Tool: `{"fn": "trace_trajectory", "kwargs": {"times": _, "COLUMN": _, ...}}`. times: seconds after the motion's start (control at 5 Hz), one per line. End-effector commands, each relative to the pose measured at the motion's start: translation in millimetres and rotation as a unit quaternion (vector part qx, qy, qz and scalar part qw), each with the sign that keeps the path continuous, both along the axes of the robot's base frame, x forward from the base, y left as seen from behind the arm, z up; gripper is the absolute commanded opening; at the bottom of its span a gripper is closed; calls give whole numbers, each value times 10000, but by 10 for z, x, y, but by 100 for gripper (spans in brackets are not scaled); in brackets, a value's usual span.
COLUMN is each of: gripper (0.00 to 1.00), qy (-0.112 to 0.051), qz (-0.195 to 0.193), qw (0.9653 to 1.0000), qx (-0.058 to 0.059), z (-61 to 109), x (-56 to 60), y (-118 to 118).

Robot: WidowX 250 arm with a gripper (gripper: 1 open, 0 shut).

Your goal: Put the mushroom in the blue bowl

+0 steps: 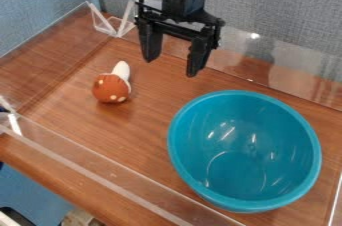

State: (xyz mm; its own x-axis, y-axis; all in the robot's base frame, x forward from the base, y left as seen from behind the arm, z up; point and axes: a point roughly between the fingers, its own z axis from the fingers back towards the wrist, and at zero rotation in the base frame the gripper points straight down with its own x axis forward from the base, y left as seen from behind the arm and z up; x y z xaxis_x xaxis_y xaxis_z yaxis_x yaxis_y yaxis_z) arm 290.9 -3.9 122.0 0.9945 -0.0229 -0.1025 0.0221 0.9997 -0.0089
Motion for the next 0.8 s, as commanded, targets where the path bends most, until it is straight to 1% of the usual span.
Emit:
{"fn": "trace_trajectory", "kwargs": {"times": 0.0, "gripper": 100, "qy": -184, "qz": 52, "qw": 9998, "qx": -28, "z": 113, "x": 35, "y": 37}}
{"fn": "trace_trajectory", "kwargs": {"times": 0.6, "gripper": 100, "qy": -237, "qz": 43, "qw": 9997, "qx": -78, "z": 151, "x": 64, "y": 44}}
